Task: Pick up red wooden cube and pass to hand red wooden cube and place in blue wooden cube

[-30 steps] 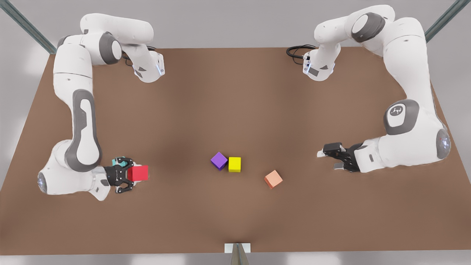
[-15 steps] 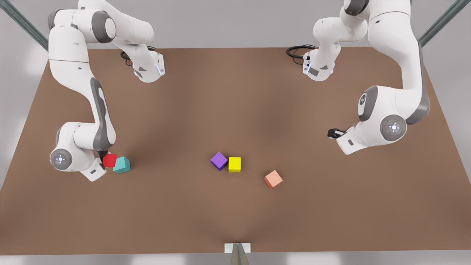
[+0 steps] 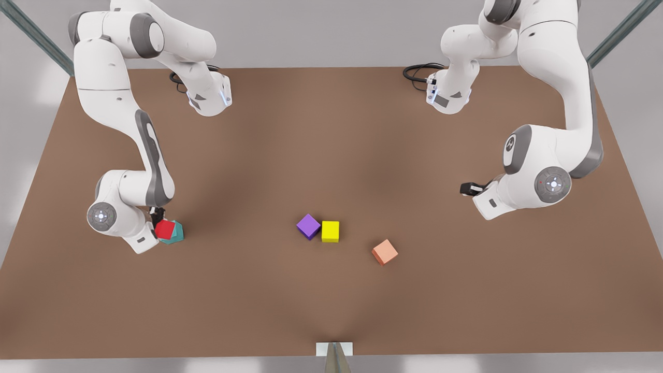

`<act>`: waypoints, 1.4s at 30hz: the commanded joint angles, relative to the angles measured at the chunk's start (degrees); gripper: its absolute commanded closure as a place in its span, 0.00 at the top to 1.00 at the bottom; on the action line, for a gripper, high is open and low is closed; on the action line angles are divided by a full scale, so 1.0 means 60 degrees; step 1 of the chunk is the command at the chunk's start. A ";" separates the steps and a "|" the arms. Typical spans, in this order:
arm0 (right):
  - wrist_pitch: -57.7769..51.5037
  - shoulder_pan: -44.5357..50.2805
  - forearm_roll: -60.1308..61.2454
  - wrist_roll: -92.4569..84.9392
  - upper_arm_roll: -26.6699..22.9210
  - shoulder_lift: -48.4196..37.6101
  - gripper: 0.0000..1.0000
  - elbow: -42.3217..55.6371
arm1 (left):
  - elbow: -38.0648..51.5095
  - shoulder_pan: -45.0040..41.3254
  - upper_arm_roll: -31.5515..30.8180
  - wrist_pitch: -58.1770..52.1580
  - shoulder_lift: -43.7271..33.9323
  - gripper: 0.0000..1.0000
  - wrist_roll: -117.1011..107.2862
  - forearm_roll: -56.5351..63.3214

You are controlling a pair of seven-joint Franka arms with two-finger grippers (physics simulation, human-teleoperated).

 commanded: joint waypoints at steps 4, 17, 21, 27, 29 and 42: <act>0.0247 0.0036 0.0128 0.0789 0.0000 0.0002 1.00 -0.0089 | 0.0004 -0.0017 -0.0004 -0.0044 -0.0010 1.00 0.0049 0.0001; -0.0060 0.0124 0.0172 0.0818 0.0000 -0.0071 1.00 0.0057 | 0.0004 -0.0002 -0.0004 -0.0029 0.0048 1.00 0.0049 0.0001; -0.1568 0.0314 0.0846 0.0833 0.0029 -0.0100 1.00 0.1228 | 0.0004 -0.0002 -0.0004 -0.0044 0.0063 1.00 0.0035 0.0001; -0.5290 0.0607 0.1271 1.0526 0.0000 0.0003 1.00 0.4201 | 0.0004 0.0027 -0.0004 -0.0044 0.0063 1.00 0.0064 0.0001; -0.6738 0.0520 0.1198 1.2756 -0.0132 -0.0158 1.00 0.5562 | 0.0004 0.0027 -0.0004 -0.0044 0.0092 1.00 0.0064 0.0001; -0.6110 0.0417 0.1095 1.3123 -0.0322 -0.3147 1.00 0.3338 | 0.1015 0.0422 0.0025 -0.2124 0.0034 1.00 0.0049 0.0001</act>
